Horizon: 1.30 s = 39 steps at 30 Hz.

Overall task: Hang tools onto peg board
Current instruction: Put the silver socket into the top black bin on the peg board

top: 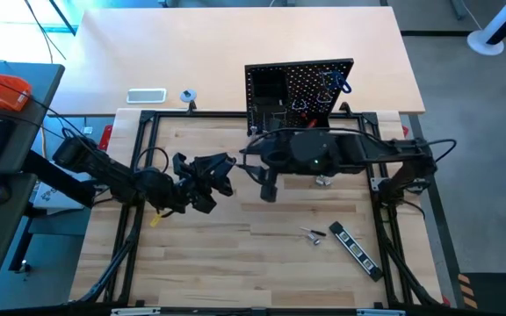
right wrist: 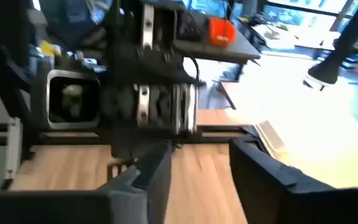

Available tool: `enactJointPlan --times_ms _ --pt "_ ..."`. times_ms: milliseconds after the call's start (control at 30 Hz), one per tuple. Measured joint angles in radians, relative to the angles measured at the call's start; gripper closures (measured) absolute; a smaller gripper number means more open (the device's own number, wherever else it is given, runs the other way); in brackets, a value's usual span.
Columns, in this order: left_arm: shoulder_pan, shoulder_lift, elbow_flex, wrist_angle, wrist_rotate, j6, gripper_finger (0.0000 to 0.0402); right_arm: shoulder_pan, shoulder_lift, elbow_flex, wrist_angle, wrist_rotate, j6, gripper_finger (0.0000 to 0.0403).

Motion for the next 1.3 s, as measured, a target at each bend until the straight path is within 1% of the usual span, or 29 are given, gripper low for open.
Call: enactJointPlan --times_ms 133,233,300,367,533,700,833,933,1133,1233,1300 --pt "0.012 -0.020 0.000 -0.002 0.001 -0.029 0.0299 0.026 -0.026 0.000 -0.087 0.098 0.025 0.0219" --pt "0.034 -0.046 0.000 -0.023 0.001 -0.094 0.0299 0.050 -0.039 0.001 -0.196 0.155 0.069 0.0214" --pt "0.052 -0.068 0.007 -0.071 0.001 -0.152 0.0299 0.068 -0.037 0.001 -0.284 0.178 0.106 0.0214" --pt "0.075 -0.091 0.035 -0.170 0.004 -0.224 0.0299 0.086 -0.035 0.000 -0.366 0.202 0.151 0.0215" --pt "0.152 -0.120 0.177 -0.527 0.035 -0.464 0.0299 0.140 -0.029 0.000 -0.573 0.314 0.262 0.0215" --pt "0.264 -0.120 0.345 -0.833 0.140 -0.687 0.0299 0.207 -0.020 0.000 -0.743 0.409 0.384 0.0215" --pt "0.375 -0.120 0.491 -1.080 0.270 -0.890 0.0299 0.259 -0.002 0.000 -0.858 0.425 0.467 0.0215" --pt "0.460 -0.101 0.610 -1.234 0.381 -1.029 0.0299 0.292 0.011 0.000 -0.902 0.426 0.494 0.0215" --pt "0.587 -0.001 0.814 -1.505 0.572 -1.208 0.0299 0.346 0.021 -0.001 -0.862 0.417 0.430 0.0215" --pt "0.631 0.059 0.895 -1.595 0.661 -1.261 0.0299 0.365 0.021 -0.001 -0.809 0.398 0.372 0.0215" --pt "0.658 0.098 0.937 -1.631 0.693 -1.284 0.0299 0.370 0.021 -0.001 -0.765 0.363 0.323 0.0215"
